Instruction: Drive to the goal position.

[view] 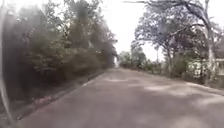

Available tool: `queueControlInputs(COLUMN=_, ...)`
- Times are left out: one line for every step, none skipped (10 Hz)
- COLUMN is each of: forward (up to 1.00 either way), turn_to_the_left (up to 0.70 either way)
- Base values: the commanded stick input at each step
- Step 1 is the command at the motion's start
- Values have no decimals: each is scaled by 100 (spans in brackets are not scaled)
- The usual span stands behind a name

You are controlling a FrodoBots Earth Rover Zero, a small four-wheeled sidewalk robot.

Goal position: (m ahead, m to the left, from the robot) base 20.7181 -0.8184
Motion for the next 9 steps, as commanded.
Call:
queueControlInputs(forward=70, turn_to_the_left=0)
queueControlInputs(forward=70, turn_to_the_left=-1)
queueControlInputs(forward=70, turn_to_the_left=-2)
queueControlInputs(forward=70, turn_to_the_left=-3)
queueControlInputs(forward=70, turn_to_the_left=-3)
queueControlInputs(forward=70, turn_to_the_left=-1)
queueControlInputs(forward=70, turn_to_the_left=0)
queueControlInputs(forward=70, turn_to_the_left=0)
queueControlInputs(forward=70, turn_to_the_left=0)
